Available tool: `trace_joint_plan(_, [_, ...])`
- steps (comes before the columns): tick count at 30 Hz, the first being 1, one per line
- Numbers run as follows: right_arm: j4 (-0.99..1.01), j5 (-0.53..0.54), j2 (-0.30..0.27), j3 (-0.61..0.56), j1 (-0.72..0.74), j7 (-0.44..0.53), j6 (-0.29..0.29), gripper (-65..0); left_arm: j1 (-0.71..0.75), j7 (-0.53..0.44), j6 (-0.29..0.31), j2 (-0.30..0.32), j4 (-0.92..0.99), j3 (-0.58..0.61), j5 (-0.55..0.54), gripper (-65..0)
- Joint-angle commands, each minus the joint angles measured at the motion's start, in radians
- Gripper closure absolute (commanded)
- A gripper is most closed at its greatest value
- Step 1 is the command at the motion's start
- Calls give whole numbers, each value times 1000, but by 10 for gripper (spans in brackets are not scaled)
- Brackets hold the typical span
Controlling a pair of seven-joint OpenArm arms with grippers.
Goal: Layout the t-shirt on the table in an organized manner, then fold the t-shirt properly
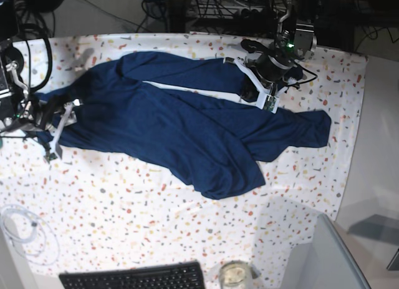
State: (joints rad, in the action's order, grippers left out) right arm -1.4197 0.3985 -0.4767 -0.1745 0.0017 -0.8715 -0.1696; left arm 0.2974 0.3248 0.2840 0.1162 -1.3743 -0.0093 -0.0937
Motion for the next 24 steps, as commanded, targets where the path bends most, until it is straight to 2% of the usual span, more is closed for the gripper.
trace_joint_plan(1, [-14, 0, -11, 10, 17, 31, -2, -395, 7, 53, -16, 1, 3, -1, 28, 0])
trace_joint_plan(4, [9, 0, -11, 7, 16, 85, -5, -393, 7, 53, -16, 1, 3, -1, 28, 0])
trace_joint_plan(6, [33, 0, -11, 5, 16, 94, -6, -339, 7, 53, -16, 1, 3, -2, 28, 0])
trace_joint_plan(7, [40, 0, -11, 5, 16, 94, -8, -282, 7, 53, -16, 4, 3, -2, 28, 0])
trace_joint_plan(10, [47, 1, -12, 5, 13, 88, -8, -36, 7, 53, -16, 7, 3, -22, 28, 0])
trace_joint_plan(11, [40, 1, -12, 7, 1, 85, -8, 0, 7, 53, -16, 6, 3, -51, 28, 0])
trace_joint_plan(14, [-49, 4, -15, 11, -58, 42, -8, -11, 7, 55, -15, 0, 3, -151, 28, 0])
trace_joint_plan(18, [-254, 6, -9, 11, -191, -4, -8, 0, 7, 60, -13, 6, -4, -220, 28, 0])
trace_joint_plan(21, [-350, 3, 34, 11, -279, -13, -8, 0, 7, 60, -13, 9, -4, -234, 30, 0])
trace_joint_plan(24, [-353, 1, 62, 5, -319, -10, -8, 0, 21, 60, -13, 9, -6, -234, 30, 0])
